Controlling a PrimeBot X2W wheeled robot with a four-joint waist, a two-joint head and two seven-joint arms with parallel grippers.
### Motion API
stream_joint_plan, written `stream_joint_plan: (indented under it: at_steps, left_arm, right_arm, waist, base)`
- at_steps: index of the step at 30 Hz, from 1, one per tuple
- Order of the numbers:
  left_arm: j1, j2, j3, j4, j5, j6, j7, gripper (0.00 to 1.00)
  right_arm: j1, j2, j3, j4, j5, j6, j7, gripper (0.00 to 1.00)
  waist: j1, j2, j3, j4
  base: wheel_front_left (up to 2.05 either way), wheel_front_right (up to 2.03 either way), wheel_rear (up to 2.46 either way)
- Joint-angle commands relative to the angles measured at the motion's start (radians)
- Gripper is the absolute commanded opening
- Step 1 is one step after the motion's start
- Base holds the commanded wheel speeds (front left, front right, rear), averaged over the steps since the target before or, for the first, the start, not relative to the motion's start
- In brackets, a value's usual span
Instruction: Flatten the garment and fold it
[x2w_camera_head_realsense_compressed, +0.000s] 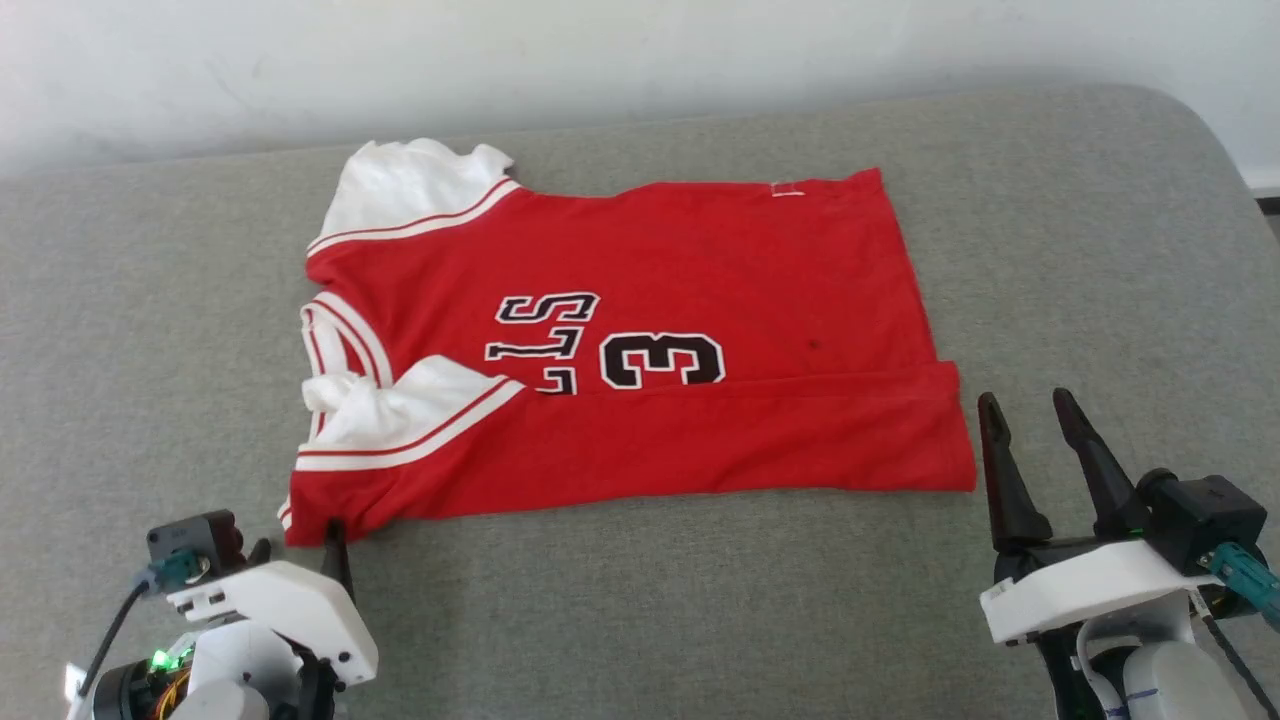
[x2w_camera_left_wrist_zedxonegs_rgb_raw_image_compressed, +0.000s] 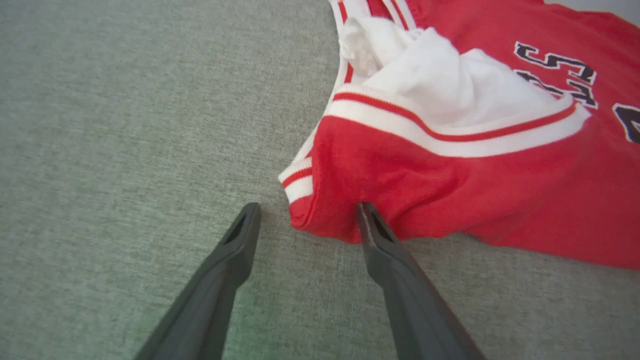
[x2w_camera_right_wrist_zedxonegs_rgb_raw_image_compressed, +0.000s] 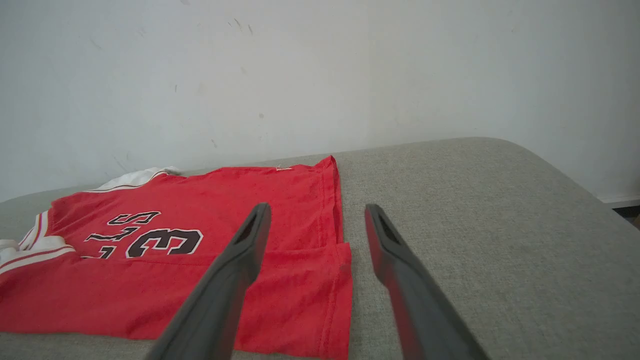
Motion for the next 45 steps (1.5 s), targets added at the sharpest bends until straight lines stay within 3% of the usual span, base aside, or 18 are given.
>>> stream_joint_plan:
  at_steps: [1, 9, 10, 11, 12, 21, 24, 31, 36, 37, 38, 39, 40, 41, 45]
  left_arm:
    - [-0.017, 0.001, 0.002, 0.003, -0.004, 0.007, 0.006, 1.0]
    - [-0.059, 0.02, -0.008, 0.009, -0.072, 0.014, 0.192, 1.0]
    - [-0.061, 0.023, -0.008, 0.005, -0.076, 0.009, 0.199, 0.44]
    - [-0.063, 0.025, -0.008, 0.001, -0.08, 0.005, 0.204, 0.05]
    - [-0.064, 0.025, -0.008, -0.005, -0.084, -0.001, 0.206, 0.0]
    - [-0.067, 0.014, 0.014, -0.025, -0.073, -0.015, 0.111, 0.0]
    - [-0.072, 0.012, 0.015, -0.019, -0.068, -0.023, 0.088, 0.0]
    - [-0.102, 0.003, -0.003, -0.01, -0.06, -0.046, 0.072, 0.0]
    - [-0.122, -0.007, -0.017, -0.002, -0.056, -0.062, 0.061, 0.0]
    - [-0.125, -0.009, -0.02, 0.0, -0.055, -0.064, 0.059, 0.0]
    - [-0.127, -0.01, -0.022, 0.001, -0.055, -0.068, 0.057, 0.0]
    - [-0.13, -0.012, -0.023, 0.002, -0.055, -0.071, 0.054, 0.0]
    - [-0.133, -0.012, -0.025, 0.003, -0.053, -0.074, 0.048, 0.0]
    - [-0.135, -0.013, -0.025, 0.003, -0.05, -0.077, 0.039, 0.0]
    - [-0.137, -0.011, -0.015, 0.006, -0.028, -0.077, -0.026, 0.0]
  right_arm:
    - [-0.014, 0.003, 0.003, 0.0, -0.002, -0.001, -0.005, 1.0]
    - [-0.016, 0.003, 0.027, 0.011, 0.007, -0.001, -0.003, 1.0]
    - [-0.016, 0.003, 0.028, 0.013, 0.008, -0.001, -0.002, 1.0]
    - [-0.016, 0.003, 0.029, 0.014, 0.008, -0.001, 0.001, 1.0]
    - [-0.017, 0.003, 0.03, 0.014, 0.007, -0.001, 0.004, 1.0]
    - [-0.04, 0.003, 0.011, 0.04, 0.002, -0.001, 0.04, 1.0]
    - [-0.063, 0.003, 0.008, 0.083, 0.014, -0.001, 0.156, 1.0]
    - [-0.158, 0.003, -0.021, 0.162, -0.005, -0.001, 0.543, 1.0]
    - [-0.202, 0.003, -0.023, 0.155, -0.029, -0.001, 0.792, 1.0]
    - [-0.204, 0.003, -0.023, 0.149, -0.03, -0.001, 0.834, 0.95]
    - [-0.204, 0.003, -0.024, 0.143, -0.035, -0.001, 0.879, 0.46]
    - [-0.202, 0.003, -0.026, 0.132, -0.037, -0.001, 0.915, 0.33]
    - [-0.201, 0.003, -0.029, 0.118, -0.038, -0.001, 0.94, 0.11]
    - [-0.199, 0.003, -0.033, 0.102, -0.038, -0.001, 0.956, 0.0]
    - [-0.186, 0.003, -0.061, 0.03, -0.025, -0.001, 0.933, 0.0]
  waist:
    - [0.0, 0.0, 0.001, -0.01]
    - [0.0, 0.0, 0.015, -0.043]
    - [0.0, 0.0, 0.016, -0.045]
    - [0.0, 0.0, 0.018, -0.047]
    - [0.0, 0.0, 0.019, -0.048]
    - [0.0, 0.0, 0.028, -0.032]
    - [0.0, 0.0, 0.032, -0.023]
    - [0.0, 0.0, 0.059, 0.003]
    - [0.0, 0.0, 0.075, 0.02]
    - [0.0, 0.0, 0.078, 0.022]
    - [0.0, 0.0, 0.08, 0.025]
    - [0.0, 0.0, 0.082, 0.027]
    - [0.0, 0.0, 0.083, 0.029]
    - [0.0, 0.0, 0.084, 0.031]
    - [0.0, 0.0, 0.069, 0.034]
  base:
    - [0.0, 0.0, 0.0]
    - [0.0, 0.0, 0.0]
    - [0.0, 0.0, 0.0]
    - [0.0, 0.0, 0.0]
    - [0.0, 0.0, 0.0]
    - [0.0, 0.0, 0.0]
    - [0.0, 0.0, 0.0]
    - [0.0, 0.0, 0.0]
    - [0.0, 0.0, 0.0]
    - [0.0, 0.0, 0.0]
    - [0.0, 0.0, 0.0]
    - [0.0, 0.0, 0.0]
    - [0.0, 0.0, 0.0]
    - [0.0, 0.0, 0.0]
    - [0.0, 0.0, 0.0]
